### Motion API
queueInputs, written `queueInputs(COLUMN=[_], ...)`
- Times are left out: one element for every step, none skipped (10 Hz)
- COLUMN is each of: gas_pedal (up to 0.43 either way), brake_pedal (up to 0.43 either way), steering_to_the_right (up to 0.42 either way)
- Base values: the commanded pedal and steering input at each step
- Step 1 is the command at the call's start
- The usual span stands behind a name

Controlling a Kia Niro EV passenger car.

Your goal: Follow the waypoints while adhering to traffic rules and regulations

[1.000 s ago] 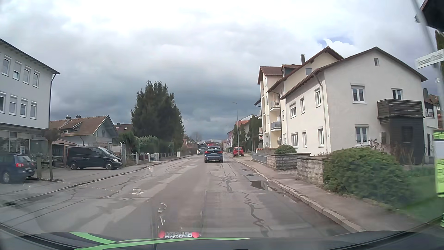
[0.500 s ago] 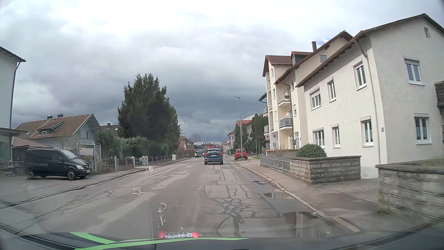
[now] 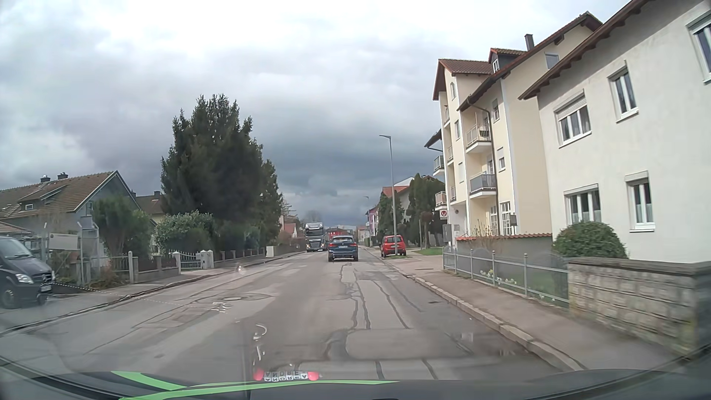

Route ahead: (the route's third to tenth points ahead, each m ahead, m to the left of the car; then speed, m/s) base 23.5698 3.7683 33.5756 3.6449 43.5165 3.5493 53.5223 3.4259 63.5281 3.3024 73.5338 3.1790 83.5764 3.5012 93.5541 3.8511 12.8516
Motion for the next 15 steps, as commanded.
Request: queueInputs(gas_pedal=[0.118, 0.118, 0.098, 0.079, 0.067, 0.067, 0.067, 0.079, 0.079, 0.079, 0.079, 0.079, 0.087, 0.098, 0.098], brake_pedal=[0.0, 0.0, 0.0, 0.0, 0.0, 0.0, 0.0, 0.0, 0.0, 0.0, 0.0, 0.0, 0.0, 0.0, 0.0], steering_to_the_right=[-0.004, -0.004, -0.004, -0.004, -0.004, -0.004, -0.004, -0.004, -0.004, -0.004, -0.004, -0.004, -0.004, -0.004, -0.002])
